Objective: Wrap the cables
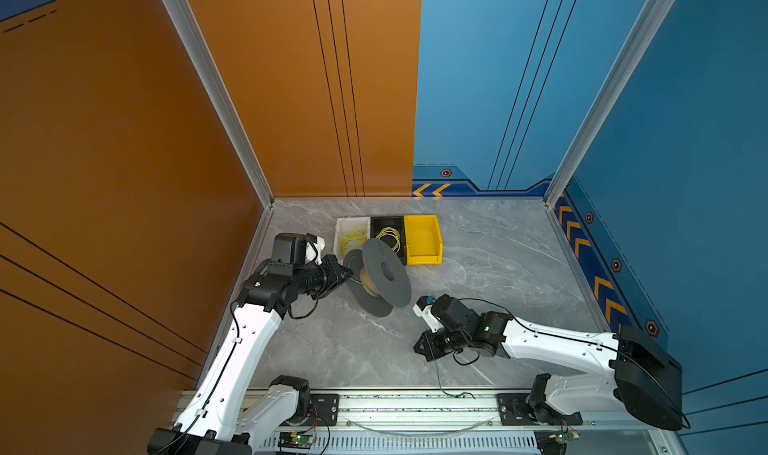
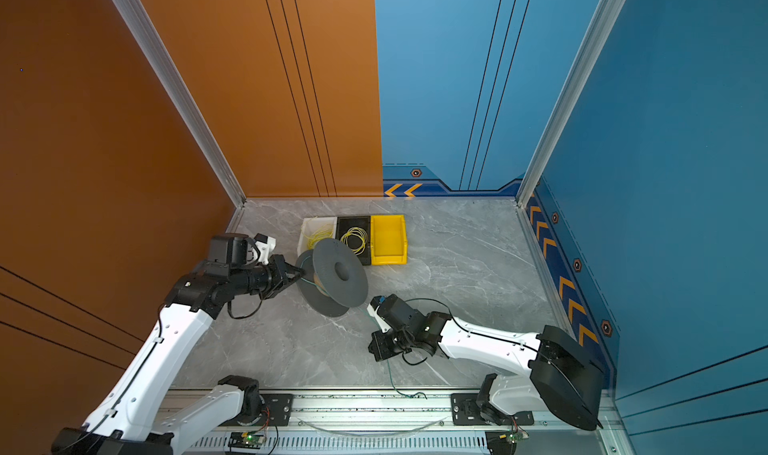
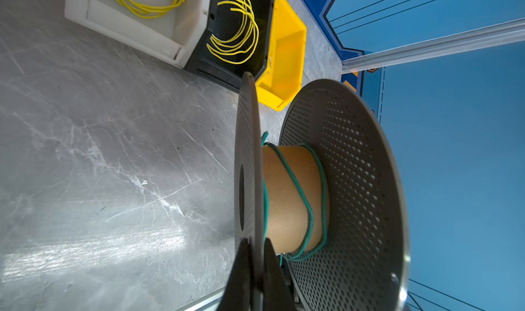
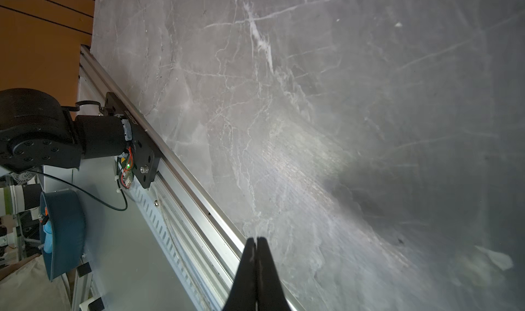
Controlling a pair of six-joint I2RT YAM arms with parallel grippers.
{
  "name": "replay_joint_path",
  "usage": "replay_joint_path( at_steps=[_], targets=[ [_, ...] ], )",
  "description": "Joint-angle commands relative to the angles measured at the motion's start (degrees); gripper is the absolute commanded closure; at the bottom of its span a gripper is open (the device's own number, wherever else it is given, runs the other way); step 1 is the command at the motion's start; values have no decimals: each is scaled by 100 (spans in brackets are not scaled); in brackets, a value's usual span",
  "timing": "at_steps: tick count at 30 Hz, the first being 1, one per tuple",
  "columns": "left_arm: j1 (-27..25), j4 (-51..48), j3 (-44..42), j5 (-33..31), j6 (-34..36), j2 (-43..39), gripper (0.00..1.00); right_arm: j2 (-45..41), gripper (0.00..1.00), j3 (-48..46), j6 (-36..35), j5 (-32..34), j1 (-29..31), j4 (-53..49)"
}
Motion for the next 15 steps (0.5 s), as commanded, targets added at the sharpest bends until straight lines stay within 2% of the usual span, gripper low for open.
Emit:
replay_joint_path(
  at_steps=[1,7,12,14,15],
  targets=[
    [69,634,63,486,165,-231,100,206,86,-178,-97,-227,82,89],
    [63,573,79,461,228,-179,100,292,72,-322,22,222,716,523],
    [109,573,104,472,243,-135,100,204,69,-547,32,482,936,472],
    [200,573,114,538,250,-143,100,25,59,-747,67,544,956,381],
    [257,577,122,589,252,-142,100,-99,58,-855,68,579,958,332]
  ],
)
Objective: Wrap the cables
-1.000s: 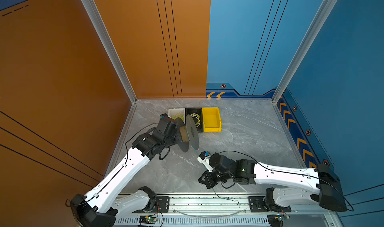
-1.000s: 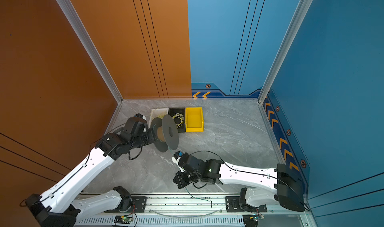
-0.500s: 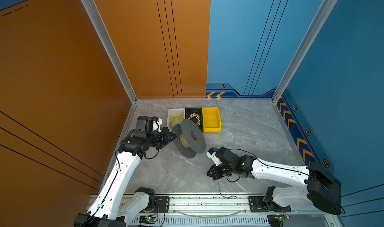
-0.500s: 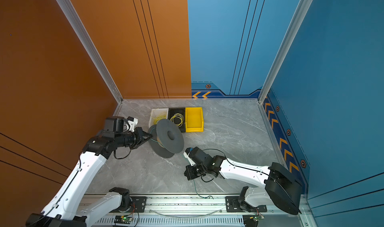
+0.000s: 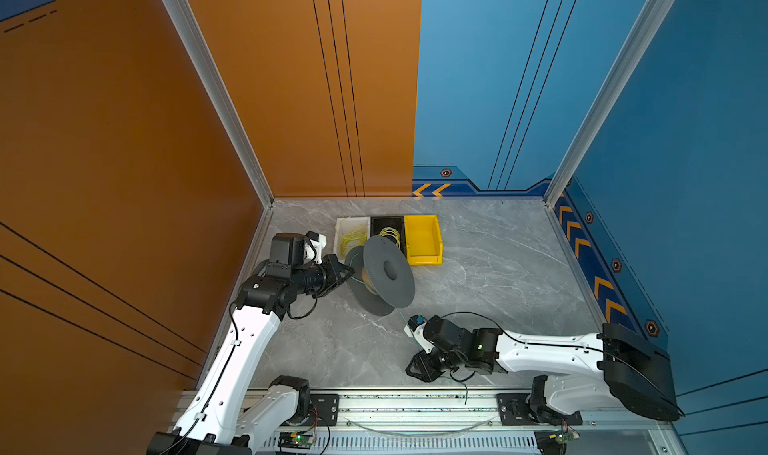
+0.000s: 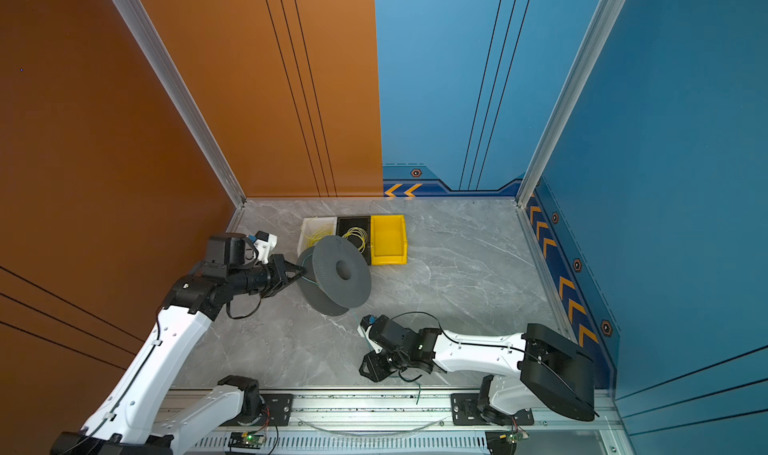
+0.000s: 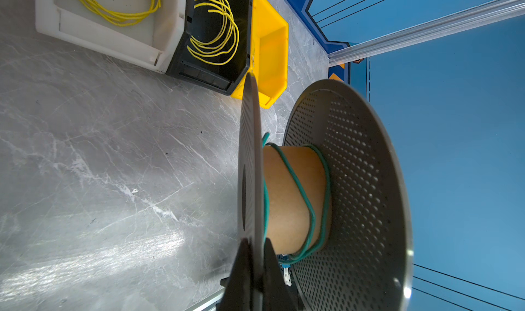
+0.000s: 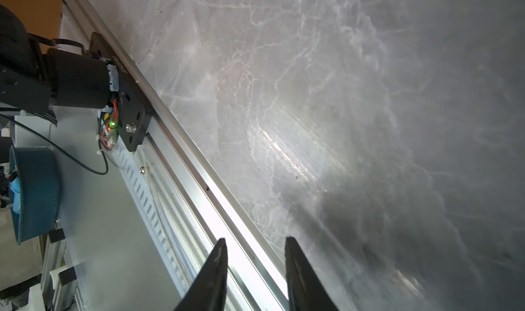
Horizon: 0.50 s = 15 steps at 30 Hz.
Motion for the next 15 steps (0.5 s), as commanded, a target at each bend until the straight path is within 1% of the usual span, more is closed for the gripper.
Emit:
replay_joint_path(
  at_steps=[1,3,6,11,15],
  targets=[
    [229,486,140,417,15,-76,100,-373,58,-398,17,269,67,-337],
    [323,470,170,505,34,-61,100,-649,58,-559,12,415,27,-347],
    [370,448,212,590,72,-46,100,-929,77,-647,-27,418,-143,-397],
    [527,407,251,693,89,-74,100,-1116,100,-740,-7,394,-234,-590],
    [672,407,284,846,134,-57,100,-1232,100,-799,10,460,-279,-712]
  ],
)
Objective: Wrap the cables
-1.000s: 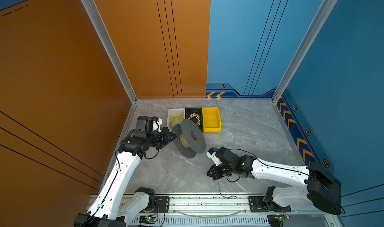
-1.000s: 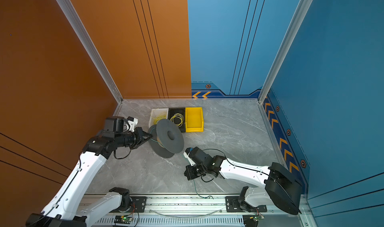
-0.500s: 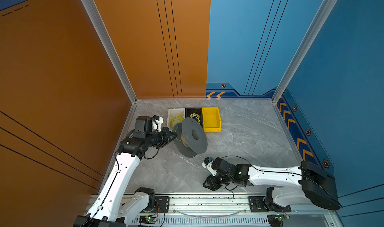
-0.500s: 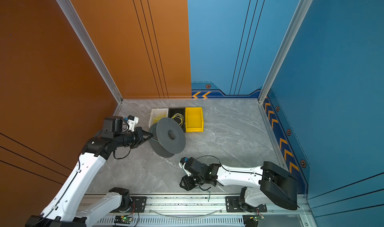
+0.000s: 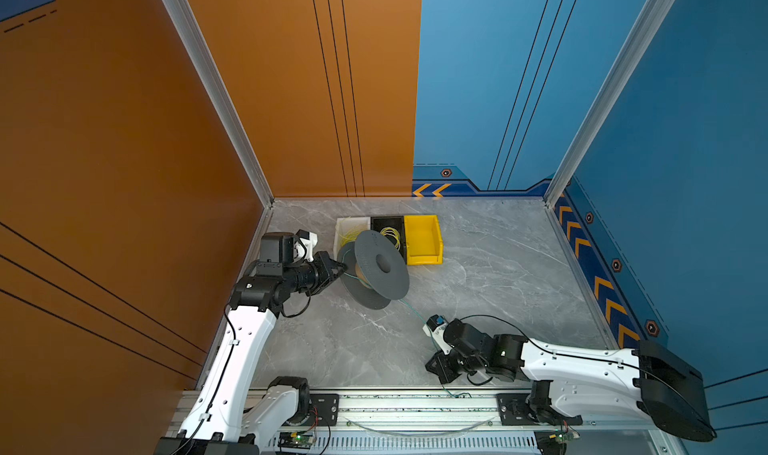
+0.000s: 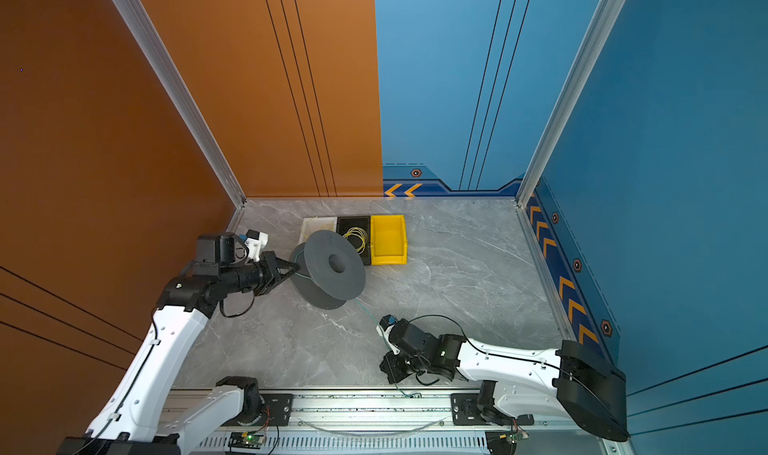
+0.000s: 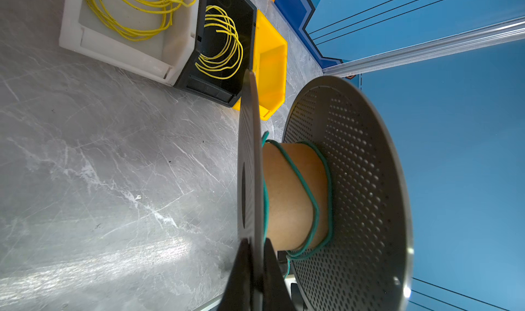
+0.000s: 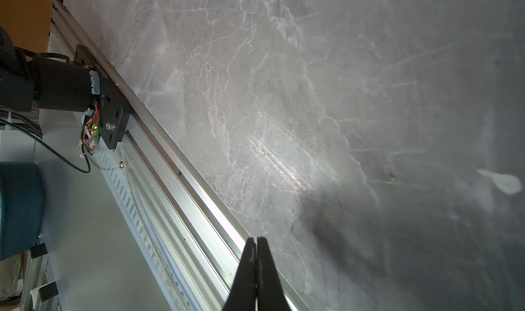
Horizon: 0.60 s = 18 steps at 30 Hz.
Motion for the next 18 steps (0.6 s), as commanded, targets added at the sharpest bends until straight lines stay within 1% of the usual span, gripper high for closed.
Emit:
replay_joint_path(
  at_steps=[1,3,5,8,10,12,15,17,18],
  targets=[
    [184,414,284,529,93,-67,100,-129,100,-104,-15,161,-115,-541],
    [371,416,295,771,140,-115,100,-159,100,28,-121,162,-318,-970],
    [641,402,300,1040,203,-155,100,-184,100,234,-240,120,-657,-1582],
    [717,494,301,1341,340,-130,100,-196,100,535,-474,-178,-1270,-2269],
    [723,552,300,1550,479,-177,100,-127,100,779,-584,-647,-1849,-2593],
    [708,556,268,1743,655,-253,100,-34,100,1009,-591,-1140,-2391,-2709],
    [581,552,95,1784,835,-463,100,169,100,1355,-501,-1879,-3265,-2707],
    [459,558,-7,1767,941,-619,100,420,100,1589,-519,-2414,-3708,-2663],
    [385,560,-236,1772,1011,-702,100,560,100,1715,-537,-2603,-3901,-2669]
  ],
)
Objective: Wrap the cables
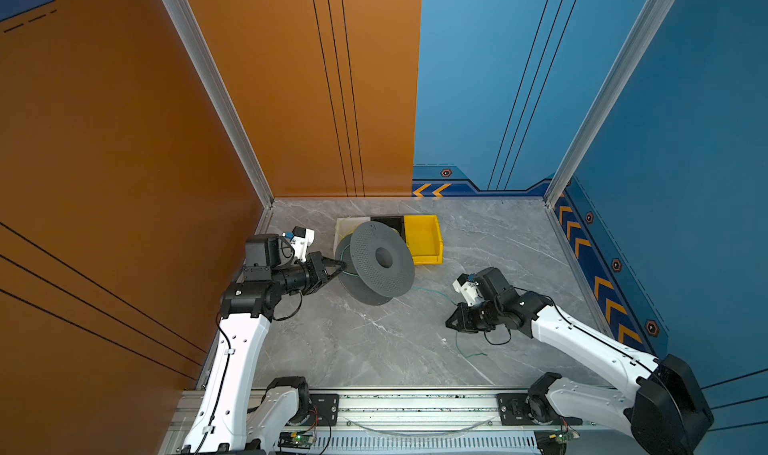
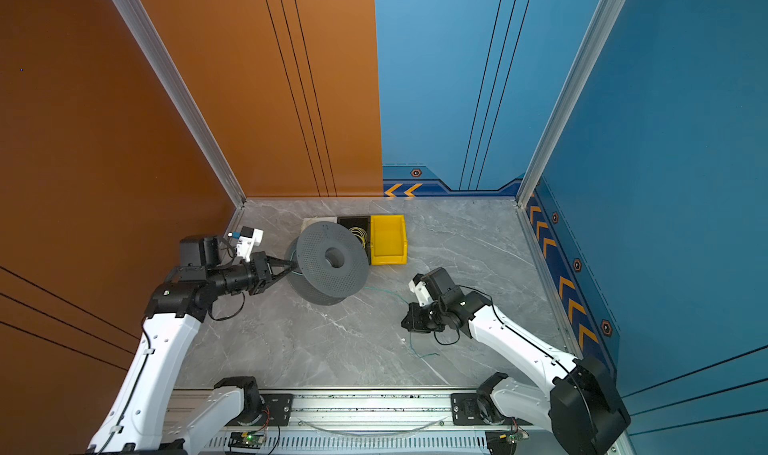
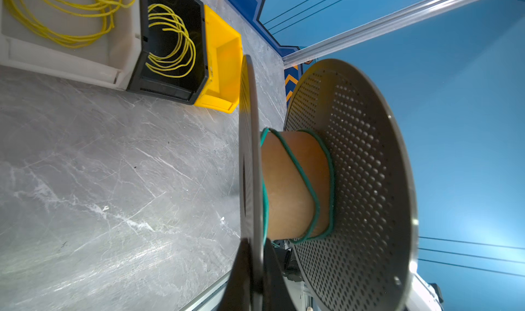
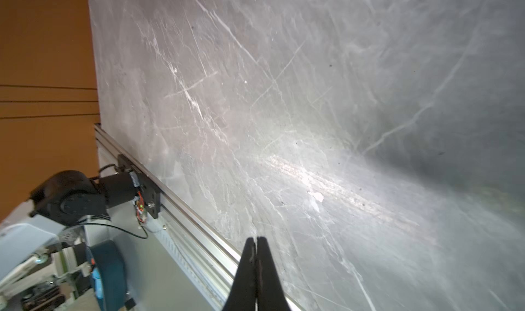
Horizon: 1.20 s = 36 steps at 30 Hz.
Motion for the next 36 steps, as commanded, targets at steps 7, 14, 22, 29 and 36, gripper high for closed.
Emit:
replay_joint_path(
  at_steps=[7,14,22,29,36],
  targets=[
    [-1648,-105,-205,-729,1347,-729,100,1113,100,1174,-181,-1634,-1100,-924],
    [-4042,-1084,-8,-4193,2359,-351,100,1410,100,2313,-30,-2184,-1480,-1310],
    [-5701,-1285,522,-7417,2469,670,100,1523,100,3781,668,-2490,-1035,-1387],
    [-6328,-1304,1144,-8607,2136,1588,100,1564,100,4581,1668,-2461,-156,-552],
    [-6083,-1291,1602,-8584,372,2027,100,1390,100,4321,2062,-2166,686,127]
  ],
)
